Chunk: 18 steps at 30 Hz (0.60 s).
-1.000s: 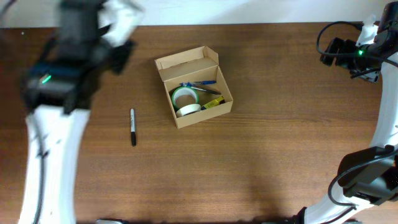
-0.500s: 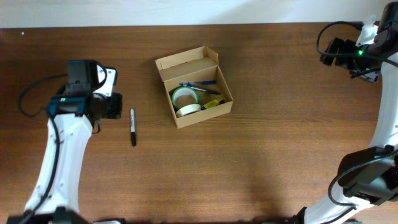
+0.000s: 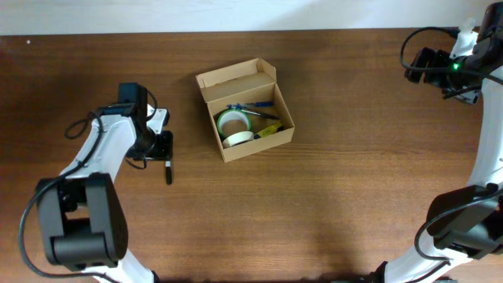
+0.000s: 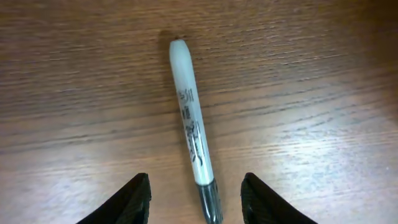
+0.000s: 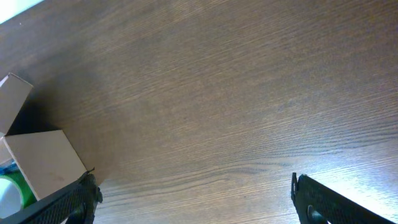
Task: Pack container
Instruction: 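Lower the left gripper onto the black Sharpie marker and grasp it, then carry the black marker over the box and drop it in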
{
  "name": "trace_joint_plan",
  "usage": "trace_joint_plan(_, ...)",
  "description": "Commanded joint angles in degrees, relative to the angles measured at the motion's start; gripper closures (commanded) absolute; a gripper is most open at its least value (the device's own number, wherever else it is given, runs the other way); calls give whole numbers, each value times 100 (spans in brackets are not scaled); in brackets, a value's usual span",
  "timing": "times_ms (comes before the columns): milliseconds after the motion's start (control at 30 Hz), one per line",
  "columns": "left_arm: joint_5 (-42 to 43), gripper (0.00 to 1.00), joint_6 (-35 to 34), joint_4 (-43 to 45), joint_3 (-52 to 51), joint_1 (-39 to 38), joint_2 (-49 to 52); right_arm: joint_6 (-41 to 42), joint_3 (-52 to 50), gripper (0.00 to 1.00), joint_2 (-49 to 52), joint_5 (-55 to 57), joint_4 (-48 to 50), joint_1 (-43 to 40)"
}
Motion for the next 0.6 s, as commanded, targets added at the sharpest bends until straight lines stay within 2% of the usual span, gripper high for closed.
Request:
trace_joint_plan(0, 103, 53, -35, 79, -39, -28, 282, -2, 28, 1, -70, -28, 0, -28)
trace_joint_plan(167, 103, 53, -35, 251, -39, -31, 597, -2, 28, 1, -70, -28, 0, -28)
trace_joint_plan(300, 101, 63, -31, 323, -39, -31, 800, -2, 28, 1, -70, -28, 0, -28)
trace_joint_plan(433, 101, 88, -31, 387, -39, -31, 841, -2, 28, 1, -70, -28, 0, -28)
trace_joint_plan(467, 96, 98, -31, 393, -35, -31, 841, -2, 28, 1, -70, -28, 0, -28)
trace_joint_plan(567, 57, 98, 98, 385, -15, -37, 839, -2, 28, 1, -70, -28, 0, -28)
